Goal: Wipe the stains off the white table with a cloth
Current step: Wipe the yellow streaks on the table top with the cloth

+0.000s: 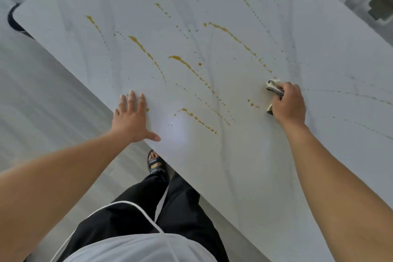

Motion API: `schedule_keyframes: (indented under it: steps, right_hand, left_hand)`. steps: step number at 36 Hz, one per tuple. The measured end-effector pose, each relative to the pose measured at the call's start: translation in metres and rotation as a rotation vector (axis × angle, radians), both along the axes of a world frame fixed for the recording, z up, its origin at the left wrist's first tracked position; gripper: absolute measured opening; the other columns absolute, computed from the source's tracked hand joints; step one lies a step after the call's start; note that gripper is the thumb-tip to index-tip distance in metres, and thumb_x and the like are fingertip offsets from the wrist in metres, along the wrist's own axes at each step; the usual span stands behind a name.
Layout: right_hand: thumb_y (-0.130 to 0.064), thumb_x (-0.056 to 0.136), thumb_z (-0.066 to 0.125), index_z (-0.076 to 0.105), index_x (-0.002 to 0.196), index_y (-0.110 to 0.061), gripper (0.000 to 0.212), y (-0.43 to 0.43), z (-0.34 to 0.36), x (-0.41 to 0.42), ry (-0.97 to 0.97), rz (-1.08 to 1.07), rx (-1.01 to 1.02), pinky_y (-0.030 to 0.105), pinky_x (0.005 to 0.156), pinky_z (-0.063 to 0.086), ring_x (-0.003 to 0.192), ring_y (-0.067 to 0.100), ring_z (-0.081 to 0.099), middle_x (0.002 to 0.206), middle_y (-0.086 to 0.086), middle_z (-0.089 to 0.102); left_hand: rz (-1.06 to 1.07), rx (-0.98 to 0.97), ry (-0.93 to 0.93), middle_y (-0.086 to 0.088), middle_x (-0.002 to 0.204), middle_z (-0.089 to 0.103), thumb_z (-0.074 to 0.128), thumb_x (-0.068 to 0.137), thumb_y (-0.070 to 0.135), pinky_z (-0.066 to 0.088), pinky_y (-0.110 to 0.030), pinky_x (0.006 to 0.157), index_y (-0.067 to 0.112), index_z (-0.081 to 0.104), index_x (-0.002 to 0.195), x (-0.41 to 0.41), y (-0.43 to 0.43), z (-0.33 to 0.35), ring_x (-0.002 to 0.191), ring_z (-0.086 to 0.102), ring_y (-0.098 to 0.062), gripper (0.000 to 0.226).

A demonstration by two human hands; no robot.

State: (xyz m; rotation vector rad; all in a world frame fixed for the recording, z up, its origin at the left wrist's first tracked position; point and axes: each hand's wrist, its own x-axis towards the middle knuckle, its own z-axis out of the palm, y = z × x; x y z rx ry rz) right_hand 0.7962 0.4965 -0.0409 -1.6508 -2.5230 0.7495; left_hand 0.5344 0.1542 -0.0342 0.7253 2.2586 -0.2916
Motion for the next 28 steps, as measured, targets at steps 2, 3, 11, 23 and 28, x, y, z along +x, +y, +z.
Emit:
schedule_keyframes:
  steps: [2, 3, 11, 23, 28]
  right_hand:
    - [-0.009, 0.087, 0.048, 0.059, 0.120, -0.017, 0.036, 0.011, -0.007, -0.006, -0.055, 0.110, 0.058, 0.043, 0.077, 0.046, 0.105, 0.036, 0.054, 0.116, 0.012, 0.052]
    - [-0.008, 0.087, 0.048, 0.059, 0.120, -0.014, 0.035, 0.015, -0.010, -0.007, -0.078, 0.138, 0.085, 0.045, 0.074, 0.047, 0.105, 0.039, 0.053, 0.115, 0.015, 0.051]
    - [-0.006, 0.086, 0.050, 0.057, 0.120, -0.013, 0.035, 0.013, -0.033, -0.018, -0.063, 0.154, 0.083, 0.047, 0.079, 0.047, 0.111, 0.040, 0.050, 0.118, 0.017, 0.053]
    - [-0.017, 0.076, 0.045, 0.060, 0.102, -0.011, 0.031, -0.053, -0.045, -0.007, 0.014, 0.521, 0.152, 0.035, 0.056, 0.046, 0.088, 0.032, 0.052, 0.095, 0.007, 0.057]
    - [-0.014, 0.081, 0.051, 0.059, 0.105, -0.012, 0.026, -0.040, -0.040, -0.014, 0.008, 0.277, 0.068, 0.040, 0.068, 0.046, 0.099, 0.034, 0.054, 0.106, 0.009, 0.058]
  left_hand:
    - [0.016, -0.025, -0.002, -0.008, 0.166, -0.028, 0.083, 0.052, 0.080, 0.007, -0.058, 0.126, 0.021, -0.023, 0.158, 0.000, 0.002, 0.000, 0.154, -0.023, -0.037, 0.161]
    - [0.012, -0.036, -0.005, -0.009, 0.166, -0.029, 0.083, 0.053, 0.079, 0.007, -0.058, 0.126, 0.021, -0.024, 0.158, 0.001, 0.004, 0.000, 0.154, -0.022, -0.038, 0.161]
    - [0.051, -0.077, -0.006, -0.011, 0.165, -0.030, 0.087, 0.054, 0.072, 0.006, -0.059, 0.126, 0.022, -0.027, 0.157, 0.003, 0.012, 0.001, 0.153, -0.023, -0.040, 0.162]
    - [0.065, -0.077, -0.023, -0.011, 0.164, -0.033, 0.089, 0.053, 0.070, 0.005, -0.060, 0.125, 0.023, -0.029, 0.156, 0.002, 0.013, 0.000, 0.153, -0.025, -0.040, 0.163]
    - [0.055, -0.067, -0.014, -0.012, 0.164, -0.032, 0.088, 0.053, 0.071, 0.007, -0.062, 0.125, 0.022, -0.028, 0.157, 0.003, 0.011, 0.001, 0.153, -0.023, -0.042, 0.163]
